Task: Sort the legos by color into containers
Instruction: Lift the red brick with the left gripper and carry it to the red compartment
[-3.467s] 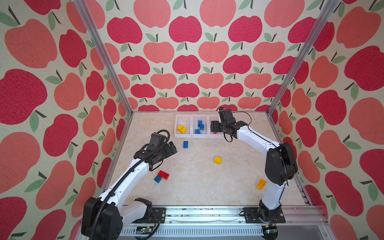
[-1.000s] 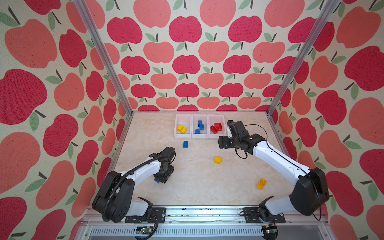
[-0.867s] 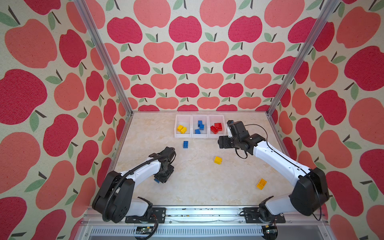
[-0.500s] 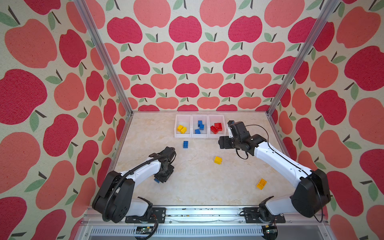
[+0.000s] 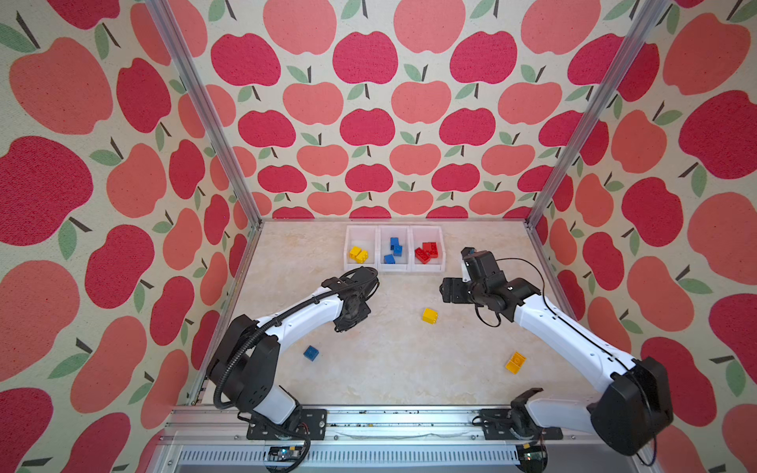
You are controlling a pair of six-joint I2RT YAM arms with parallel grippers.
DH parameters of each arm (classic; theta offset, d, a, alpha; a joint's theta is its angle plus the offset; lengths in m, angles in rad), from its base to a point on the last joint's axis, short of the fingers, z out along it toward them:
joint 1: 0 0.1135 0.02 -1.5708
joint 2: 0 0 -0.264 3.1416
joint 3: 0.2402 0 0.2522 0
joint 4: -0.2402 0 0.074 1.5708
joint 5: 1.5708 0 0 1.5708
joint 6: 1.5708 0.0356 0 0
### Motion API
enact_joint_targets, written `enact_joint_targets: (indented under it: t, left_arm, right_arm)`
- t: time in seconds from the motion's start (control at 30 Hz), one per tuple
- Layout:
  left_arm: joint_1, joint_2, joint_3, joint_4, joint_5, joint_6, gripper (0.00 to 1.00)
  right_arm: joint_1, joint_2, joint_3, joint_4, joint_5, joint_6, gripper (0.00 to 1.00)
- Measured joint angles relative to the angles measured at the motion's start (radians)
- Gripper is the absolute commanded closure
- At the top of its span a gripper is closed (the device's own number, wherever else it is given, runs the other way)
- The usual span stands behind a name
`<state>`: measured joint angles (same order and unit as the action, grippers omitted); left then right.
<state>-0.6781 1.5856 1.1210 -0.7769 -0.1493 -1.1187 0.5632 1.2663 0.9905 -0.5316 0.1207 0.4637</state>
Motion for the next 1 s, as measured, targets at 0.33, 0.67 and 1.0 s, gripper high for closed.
enact_joint_targets:
  t: [0.33, 0.67, 1.0]
  left_arm:
    - [-0.063, 0.216, 0.350, 0.002, -0.065, 0.255, 0.76]
    - [-0.062, 0.476, 0.722, 0.014, -0.037, 0.423, 0.76]
    - [-0.061, 0.685, 1.026, 0.034, 0.050, 0.511, 0.77]
  right_arm:
    - [-0.010, -0.082, -0.075, -0.006, 0.000, 0.044, 0.14]
    - [-0.015, -0.140, -0.103, -0.019, 0.002, 0.070, 0.14]
    - [-0.023, -0.167, -0.105, -0.037, 0.009, 0.082, 0.14]
